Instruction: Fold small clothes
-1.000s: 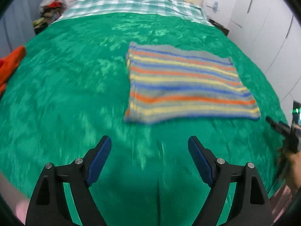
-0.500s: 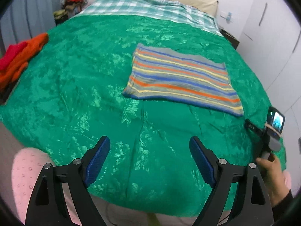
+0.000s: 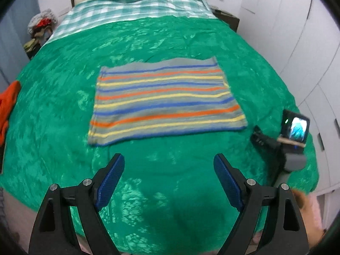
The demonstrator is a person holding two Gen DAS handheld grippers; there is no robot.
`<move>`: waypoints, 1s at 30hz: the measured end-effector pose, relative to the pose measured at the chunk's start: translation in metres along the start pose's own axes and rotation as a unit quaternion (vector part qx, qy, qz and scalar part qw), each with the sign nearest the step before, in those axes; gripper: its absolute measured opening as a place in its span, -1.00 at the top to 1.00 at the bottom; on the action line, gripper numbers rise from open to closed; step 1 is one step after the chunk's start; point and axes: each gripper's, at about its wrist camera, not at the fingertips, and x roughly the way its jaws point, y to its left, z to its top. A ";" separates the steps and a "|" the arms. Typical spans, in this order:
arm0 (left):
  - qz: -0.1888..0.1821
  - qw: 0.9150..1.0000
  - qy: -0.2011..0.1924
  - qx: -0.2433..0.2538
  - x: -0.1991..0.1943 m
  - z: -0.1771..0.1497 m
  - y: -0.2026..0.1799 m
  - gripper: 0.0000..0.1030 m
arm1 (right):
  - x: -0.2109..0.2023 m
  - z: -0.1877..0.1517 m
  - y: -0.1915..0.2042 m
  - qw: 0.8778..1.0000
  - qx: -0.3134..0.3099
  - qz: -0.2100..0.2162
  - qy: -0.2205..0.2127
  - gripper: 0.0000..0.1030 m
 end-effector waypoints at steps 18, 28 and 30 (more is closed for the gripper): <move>0.082 0.994 0.071 0.029 -0.096 0.070 -0.069 -0.75 | 0.000 0.000 0.000 1.000 0.000 0.000 0.000 -1.00; 0.189 0.970 0.150 0.037 -0.104 0.052 -0.195 -0.75 | 0.000 0.000 -0.001 1.000 0.000 -0.001 0.000 -1.00; 0.219 0.960 0.172 -0.001 -0.111 0.049 -0.207 -0.74 | 0.000 0.000 -0.001 1.000 0.000 -0.001 0.000 -1.00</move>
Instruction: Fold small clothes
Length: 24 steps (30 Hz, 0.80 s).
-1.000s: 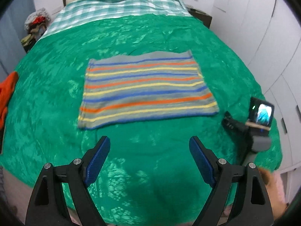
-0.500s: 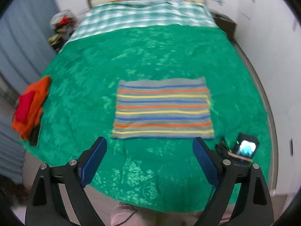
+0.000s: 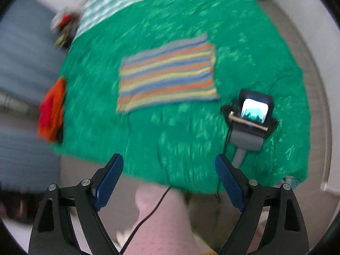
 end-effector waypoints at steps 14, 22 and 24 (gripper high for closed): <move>0.032 0.994 -0.046 0.096 -0.093 -0.001 -0.161 -0.75 | 0.000 0.000 0.000 1.000 0.000 0.000 0.000 -1.00; -0.054 0.992 -0.001 0.115 -0.095 -0.004 -0.209 -0.75 | 0.000 0.000 0.000 1.000 0.000 -0.001 0.000 -1.00; -0.052 0.993 0.013 0.107 -0.087 -0.004 -0.204 -0.75 | 0.000 0.000 -0.001 1.000 0.000 0.000 0.000 -1.00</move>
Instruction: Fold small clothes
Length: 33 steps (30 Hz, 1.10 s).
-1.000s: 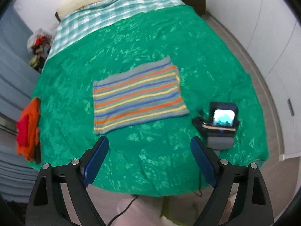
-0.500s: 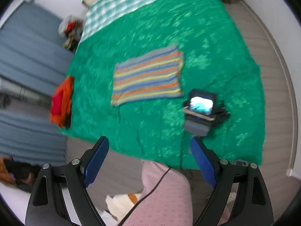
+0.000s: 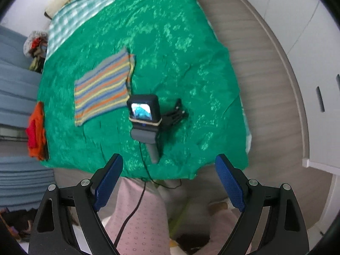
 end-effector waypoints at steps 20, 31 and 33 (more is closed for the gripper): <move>-0.020 0.997 0.027 -0.074 0.054 0.010 0.103 -0.74 | 0.000 0.000 -0.001 1.000 0.000 -0.001 0.000 -1.00; -0.013 0.980 0.045 -0.191 0.081 -0.025 0.211 -0.74 | 0.000 0.000 -0.001 1.000 0.000 -0.001 0.000 -1.00; -0.032 0.976 0.043 -0.209 0.085 -0.025 0.226 -0.74 | 0.000 0.000 -0.001 1.000 0.000 -0.001 0.000 -1.00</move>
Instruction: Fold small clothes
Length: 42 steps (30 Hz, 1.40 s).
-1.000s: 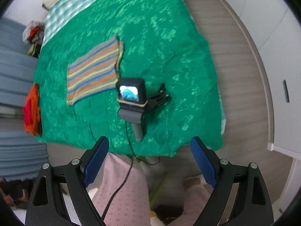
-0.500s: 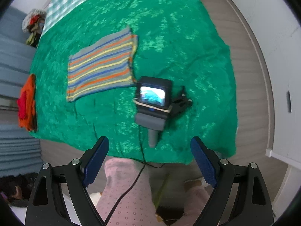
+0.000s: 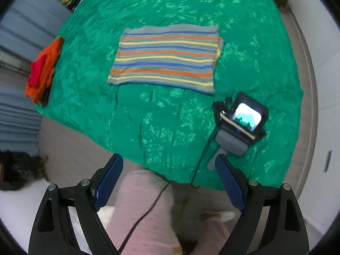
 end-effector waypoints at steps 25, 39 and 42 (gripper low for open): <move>-0.102 0.995 -0.015 0.005 0.062 0.035 0.189 -0.74 | 0.000 0.000 -0.001 1.000 0.000 0.000 0.000 -1.00; -0.139 0.989 0.019 0.037 0.168 0.063 0.137 -0.73 | -0.001 0.000 -0.001 1.000 0.000 -0.001 0.000 -1.00; -0.154 0.987 0.002 0.043 0.187 0.066 0.139 -0.73 | -0.001 0.000 -0.001 1.000 0.001 -0.001 0.000 -1.00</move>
